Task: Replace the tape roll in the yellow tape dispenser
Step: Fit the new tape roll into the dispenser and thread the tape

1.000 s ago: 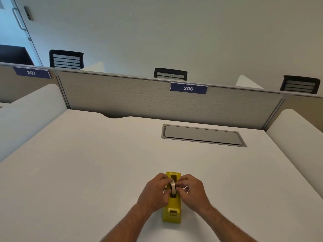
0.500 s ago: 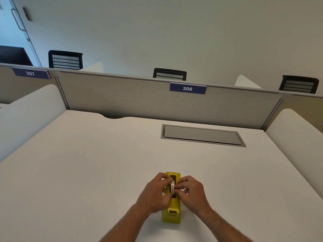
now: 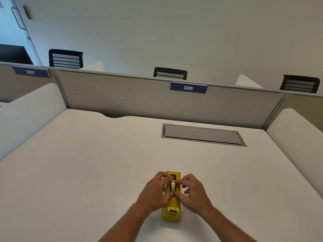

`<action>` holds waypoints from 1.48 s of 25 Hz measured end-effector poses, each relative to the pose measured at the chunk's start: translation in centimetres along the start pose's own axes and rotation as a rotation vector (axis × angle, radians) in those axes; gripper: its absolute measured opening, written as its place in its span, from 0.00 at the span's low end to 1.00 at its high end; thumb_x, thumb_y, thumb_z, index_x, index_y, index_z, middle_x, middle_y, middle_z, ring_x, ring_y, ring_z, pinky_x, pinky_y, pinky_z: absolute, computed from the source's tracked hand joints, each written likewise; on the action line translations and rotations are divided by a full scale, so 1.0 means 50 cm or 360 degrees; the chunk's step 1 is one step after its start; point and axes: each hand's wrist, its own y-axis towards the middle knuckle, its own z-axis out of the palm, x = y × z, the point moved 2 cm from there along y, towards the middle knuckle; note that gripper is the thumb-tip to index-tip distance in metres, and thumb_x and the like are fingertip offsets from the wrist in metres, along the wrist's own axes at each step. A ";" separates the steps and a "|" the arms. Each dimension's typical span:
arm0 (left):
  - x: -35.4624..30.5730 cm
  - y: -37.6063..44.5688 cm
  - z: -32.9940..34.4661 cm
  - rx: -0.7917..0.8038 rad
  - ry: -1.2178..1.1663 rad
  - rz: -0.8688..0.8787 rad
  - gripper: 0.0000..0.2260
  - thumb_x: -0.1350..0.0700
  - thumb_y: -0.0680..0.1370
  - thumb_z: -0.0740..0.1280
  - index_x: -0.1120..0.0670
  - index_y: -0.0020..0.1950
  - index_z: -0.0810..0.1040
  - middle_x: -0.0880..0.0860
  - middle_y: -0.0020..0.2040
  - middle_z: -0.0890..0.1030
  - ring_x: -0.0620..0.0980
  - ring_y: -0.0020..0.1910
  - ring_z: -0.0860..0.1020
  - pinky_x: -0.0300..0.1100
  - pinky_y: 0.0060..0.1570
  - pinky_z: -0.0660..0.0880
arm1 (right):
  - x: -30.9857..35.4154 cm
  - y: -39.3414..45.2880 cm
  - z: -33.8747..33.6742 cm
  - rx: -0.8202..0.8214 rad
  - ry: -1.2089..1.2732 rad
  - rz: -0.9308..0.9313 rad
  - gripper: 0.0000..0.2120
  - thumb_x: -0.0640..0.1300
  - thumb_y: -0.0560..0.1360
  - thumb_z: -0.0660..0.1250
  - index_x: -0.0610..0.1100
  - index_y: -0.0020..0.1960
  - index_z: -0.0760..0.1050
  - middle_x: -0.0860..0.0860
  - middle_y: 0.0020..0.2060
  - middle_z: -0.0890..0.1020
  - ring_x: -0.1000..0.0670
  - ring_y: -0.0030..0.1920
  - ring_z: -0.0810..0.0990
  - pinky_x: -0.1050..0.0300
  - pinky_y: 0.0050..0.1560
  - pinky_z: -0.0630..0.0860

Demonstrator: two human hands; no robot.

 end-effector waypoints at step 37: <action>0.014 0.026 -0.001 0.0070 -0.0133 -0.0245 0.11 0.52 0.75 0.71 0.45 0.57 0.80 0.45 0.70 0.68 0.45 0.52 0.77 0.32 0.47 0.76 | -0.021 0.002 0.000 -0.0030 0.0027 0.0118 0.16 0.52 0.66 0.78 0.55 0.52 0.82 0.60 0.47 0.79 0.56 0.47 0.80 0.66 0.39 0.80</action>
